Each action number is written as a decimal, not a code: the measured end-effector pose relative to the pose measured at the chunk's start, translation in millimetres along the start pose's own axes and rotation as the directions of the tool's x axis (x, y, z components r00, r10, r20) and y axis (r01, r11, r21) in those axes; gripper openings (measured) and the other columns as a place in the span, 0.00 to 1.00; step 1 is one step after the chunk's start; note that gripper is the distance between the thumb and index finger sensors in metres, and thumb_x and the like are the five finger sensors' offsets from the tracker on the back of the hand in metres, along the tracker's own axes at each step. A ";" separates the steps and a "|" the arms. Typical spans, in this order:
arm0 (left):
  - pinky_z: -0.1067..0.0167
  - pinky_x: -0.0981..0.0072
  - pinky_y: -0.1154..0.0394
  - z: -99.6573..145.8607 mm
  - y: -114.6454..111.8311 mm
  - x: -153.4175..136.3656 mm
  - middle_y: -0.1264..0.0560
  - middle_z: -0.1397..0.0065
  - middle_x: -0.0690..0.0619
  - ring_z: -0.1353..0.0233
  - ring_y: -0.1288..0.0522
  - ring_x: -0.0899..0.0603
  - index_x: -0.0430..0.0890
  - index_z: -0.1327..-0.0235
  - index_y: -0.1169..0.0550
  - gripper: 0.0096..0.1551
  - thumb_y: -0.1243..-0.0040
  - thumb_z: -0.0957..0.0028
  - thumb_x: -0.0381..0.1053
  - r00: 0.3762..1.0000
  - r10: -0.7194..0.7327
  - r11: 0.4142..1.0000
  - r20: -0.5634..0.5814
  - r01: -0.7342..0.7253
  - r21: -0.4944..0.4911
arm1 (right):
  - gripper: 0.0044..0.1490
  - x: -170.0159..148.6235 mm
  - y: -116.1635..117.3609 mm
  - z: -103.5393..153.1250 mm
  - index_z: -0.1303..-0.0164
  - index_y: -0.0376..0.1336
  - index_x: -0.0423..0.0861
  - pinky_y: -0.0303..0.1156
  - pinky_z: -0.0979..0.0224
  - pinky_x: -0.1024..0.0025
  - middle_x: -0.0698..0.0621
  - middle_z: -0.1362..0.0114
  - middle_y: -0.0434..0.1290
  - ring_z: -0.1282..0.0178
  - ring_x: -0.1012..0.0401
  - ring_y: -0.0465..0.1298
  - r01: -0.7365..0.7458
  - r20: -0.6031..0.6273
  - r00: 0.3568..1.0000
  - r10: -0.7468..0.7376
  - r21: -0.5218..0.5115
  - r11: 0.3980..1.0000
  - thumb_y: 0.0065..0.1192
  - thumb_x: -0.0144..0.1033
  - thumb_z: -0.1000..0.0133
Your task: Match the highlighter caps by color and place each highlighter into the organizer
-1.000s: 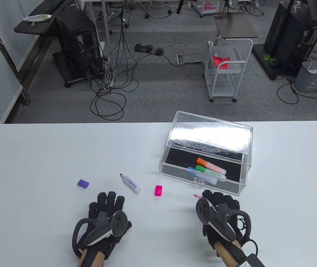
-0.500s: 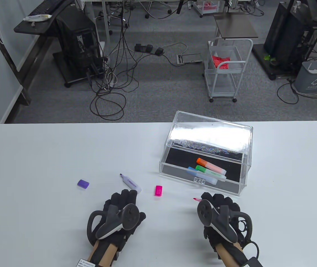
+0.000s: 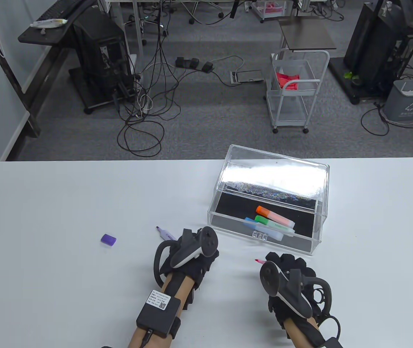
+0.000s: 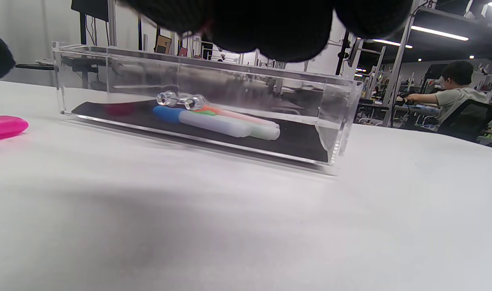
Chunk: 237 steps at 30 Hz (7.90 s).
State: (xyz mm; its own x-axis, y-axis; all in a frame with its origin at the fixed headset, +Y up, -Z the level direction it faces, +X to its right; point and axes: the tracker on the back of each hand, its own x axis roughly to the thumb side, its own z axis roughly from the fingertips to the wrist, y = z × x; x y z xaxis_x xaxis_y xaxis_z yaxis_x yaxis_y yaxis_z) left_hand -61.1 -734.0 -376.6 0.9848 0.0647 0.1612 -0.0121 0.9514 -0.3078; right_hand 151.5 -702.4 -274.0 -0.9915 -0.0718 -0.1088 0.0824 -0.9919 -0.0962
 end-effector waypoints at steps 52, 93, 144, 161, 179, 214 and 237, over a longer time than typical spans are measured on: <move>0.37 0.55 0.16 91.6 -5.1 -55.2 0.21 0.32 0.54 0.39 0.14 0.44 0.53 0.27 0.26 0.29 0.35 0.37 0.62 0.730 0.652 0.712 0.204 -0.682 0.166 | 0.32 16.3 15.6 16.9 0.32 0.56 0.62 0.73 0.42 0.44 0.46 0.34 0.70 0.46 0.51 0.77 0.253 0.097 0.961 -0.258 0.066 0.965 0.57 0.42 0.48; 0.38 0.54 0.12 127.4 -37.2 -26.1 0.19 0.29 0.45 0.38 0.10 0.42 0.46 0.25 0.25 0.27 0.42 0.35 0.53 0.668 0.592 0.632 0.452 -0.732 0.254 | 0.31 54.4 16.4 35.3 0.35 0.59 0.51 0.76 0.50 0.49 0.48 0.40 0.73 0.54 0.56 0.78 0.354 0.315 0.885 -0.343 0.025 0.935 0.59 0.40 0.50; 0.18 0.29 0.51 159.1 8.0 -102.6 0.57 0.06 0.52 0.06 0.55 0.32 0.57 0.08 0.54 0.50 0.55 0.37 0.77 0.974 -0.227 0.916 -0.002 0.214 0.341 | 0.34 41.4 16.3 21.2 0.32 0.58 0.53 0.68 0.40 0.44 0.47 0.36 0.68 0.44 0.51 0.73 0.280 0.245 0.932 -0.268 -0.015 0.960 0.58 0.46 0.50; 0.17 0.34 0.55 155.7 -21.4 -156.6 0.61 0.07 0.52 0.07 0.62 0.34 0.57 0.09 0.59 0.52 0.58 0.37 0.78 0.990 -0.093 0.969 -0.108 0.115 0.220 | 0.34 36.0 4.8 10.6 0.32 0.58 0.54 0.67 0.38 0.43 0.47 0.34 0.67 0.42 0.50 0.71 0.242 0.226 0.945 -0.237 0.006 0.970 0.59 0.46 0.50; 0.17 0.41 0.59 157.5 -28.9 -177.8 0.65 0.07 0.52 0.07 0.64 0.34 0.57 0.10 0.61 0.53 0.58 0.37 0.78 0.982 -0.029 0.986 -0.187 0.059 0.158 | 0.36 -4.1 -34.0 -121.8 0.29 0.57 0.53 0.62 0.34 0.41 0.46 0.31 0.64 0.38 0.48 0.67 0.139 -0.072 0.988 -0.133 0.077 0.987 0.59 0.47 0.49; 0.17 0.39 0.59 138.0 -41.3 -165.1 0.67 0.08 0.51 0.08 0.67 0.34 0.56 0.11 0.63 0.54 0.59 0.37 0.78 0.981 -0.082 0.995 -0.178 0.092 0.047 | 0.42 22.0 -27.4 -63.1 0.24 0.49 0.63 0.39 0.23 0.30 0.54 0.14 0.40 0.14 0.46 0.38 0.082 0.114 0.990 -0.087 0.052 0.995 0.56 0.55 0.50; 0.18 0.39 0.61 127.5 -48.6 -151.2 0.69 0.09 0.51 0.09 0.68 0.34 0.56 0.11 0.65 0.54 0.59 0.37 0.78 0.983 -0.144 0.989 -0.110 0.145 0.003 | 0.45 52.4 17.9 -9.1 0.23 0.46 0.64 0.34 0.24 0.29 0.54 0.14 0.36 0.15 0.45 0.33 0.192 0.133 0.970 -0.203 0.086 0.978 0.56 0.57 0.50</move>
State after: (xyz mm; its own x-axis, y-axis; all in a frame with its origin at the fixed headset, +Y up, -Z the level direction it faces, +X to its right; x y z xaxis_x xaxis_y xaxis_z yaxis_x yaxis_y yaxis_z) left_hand -231.5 -751.6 -266.4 0.9892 -0.1067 0.1001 0.1308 0.9515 -0.2783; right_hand 101.9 -722.9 -290.5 -0.9920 0.1176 0.0460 -0.1190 -0.9924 -0.0298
